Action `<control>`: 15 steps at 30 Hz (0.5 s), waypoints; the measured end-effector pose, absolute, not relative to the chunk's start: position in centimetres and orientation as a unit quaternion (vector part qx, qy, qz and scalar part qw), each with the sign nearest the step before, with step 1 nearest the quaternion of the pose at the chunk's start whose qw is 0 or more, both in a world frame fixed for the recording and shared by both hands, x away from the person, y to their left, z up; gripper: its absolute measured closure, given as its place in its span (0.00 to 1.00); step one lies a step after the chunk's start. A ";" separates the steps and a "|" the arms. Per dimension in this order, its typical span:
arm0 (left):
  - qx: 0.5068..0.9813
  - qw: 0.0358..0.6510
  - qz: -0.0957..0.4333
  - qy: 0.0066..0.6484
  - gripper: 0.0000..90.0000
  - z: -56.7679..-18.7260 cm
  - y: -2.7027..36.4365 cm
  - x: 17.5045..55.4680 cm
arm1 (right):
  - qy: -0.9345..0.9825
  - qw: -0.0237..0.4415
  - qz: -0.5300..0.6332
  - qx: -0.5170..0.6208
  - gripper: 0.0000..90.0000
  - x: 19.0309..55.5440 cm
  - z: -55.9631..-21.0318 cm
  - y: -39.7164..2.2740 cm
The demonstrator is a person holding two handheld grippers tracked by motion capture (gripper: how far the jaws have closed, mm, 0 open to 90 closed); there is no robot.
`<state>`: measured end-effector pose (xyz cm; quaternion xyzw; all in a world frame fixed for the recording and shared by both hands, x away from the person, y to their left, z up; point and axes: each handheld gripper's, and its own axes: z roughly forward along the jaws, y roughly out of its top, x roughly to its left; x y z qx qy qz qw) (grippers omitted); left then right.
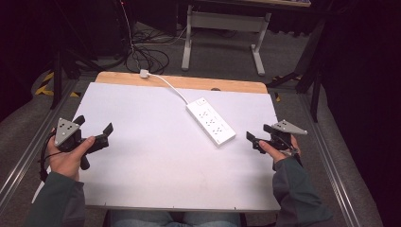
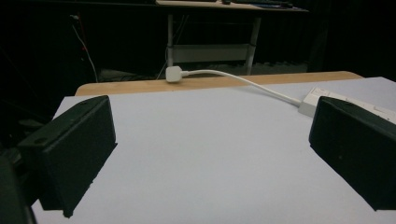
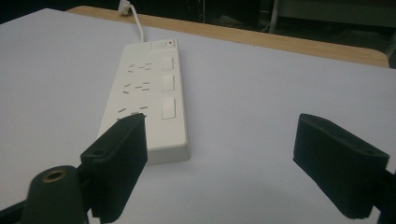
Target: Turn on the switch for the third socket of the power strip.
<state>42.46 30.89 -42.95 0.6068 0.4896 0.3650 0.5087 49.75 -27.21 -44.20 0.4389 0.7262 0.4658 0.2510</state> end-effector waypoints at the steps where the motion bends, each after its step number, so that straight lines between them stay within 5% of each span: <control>1: 0.605 0.510 0.365 0.491 0.01 -43.0 30.9 42.5 | 0.726 0.253 0.466 0.439 0.20 49.7 -44.2 -27.2; 15: 0.603 0.514 0.361 0.493 0.01 -43.0 30.9 42.5 | 0.722 0.261 0.465 0.441 0.29 49.8 -44.2 -27.4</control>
